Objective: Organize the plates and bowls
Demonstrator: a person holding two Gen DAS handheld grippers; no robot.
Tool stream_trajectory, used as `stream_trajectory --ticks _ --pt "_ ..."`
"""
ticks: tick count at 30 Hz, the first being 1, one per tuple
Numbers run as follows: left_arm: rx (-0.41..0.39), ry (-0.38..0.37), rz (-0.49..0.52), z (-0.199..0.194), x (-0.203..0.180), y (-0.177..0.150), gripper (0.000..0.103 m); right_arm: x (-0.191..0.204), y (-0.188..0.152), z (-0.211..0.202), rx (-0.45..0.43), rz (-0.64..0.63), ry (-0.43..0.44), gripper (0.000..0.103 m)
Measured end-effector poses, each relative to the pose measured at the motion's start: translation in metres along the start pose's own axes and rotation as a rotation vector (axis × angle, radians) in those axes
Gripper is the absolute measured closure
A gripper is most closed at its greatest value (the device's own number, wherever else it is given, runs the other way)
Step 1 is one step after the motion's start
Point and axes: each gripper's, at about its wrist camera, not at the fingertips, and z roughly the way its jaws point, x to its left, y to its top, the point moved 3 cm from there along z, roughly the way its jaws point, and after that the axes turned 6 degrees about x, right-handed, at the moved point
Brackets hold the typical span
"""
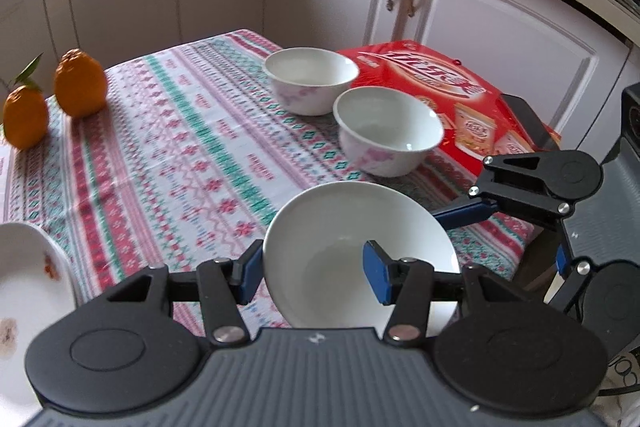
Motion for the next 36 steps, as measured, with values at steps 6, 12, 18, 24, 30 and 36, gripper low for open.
stream_trajectory --ticks 6,12,18,24,30,36 --pt "-0.001 0.007 -0.027 -0.002 0.013 -0.007 0.051 0.007 0.008 0.012 0.019 -0.005 0.019 0.016" --pt "-0.003 0.008 -0.045 -0.002 0.023 -0.011 0.051 0.011 0.013 0.02 0.03 0.007 0.033 0.016" --pt "0.006 -0.002 -0.063 0.001 0.028 -0.016 0.051 0.014 0.013 0.024 0.044 0.011 0.041 0.016" --pt "0.001 -0.002 -0.067 0.0 0.03 -0.017 0.051 0.015 0.015 0.024 0.047 0.011 0.039 0.016" --pt "0.0 0.002 -0.075 0.0 0.034 -0.019 0.051 0.018 0.016 0.025 0.04 0.012 0.041 0.016" --pt "-0.005 0.003 -0.069 0.0 0.033 -0.021 0.048 0.018 0.016 0.024 0.04 0.017 0.044 0.015"
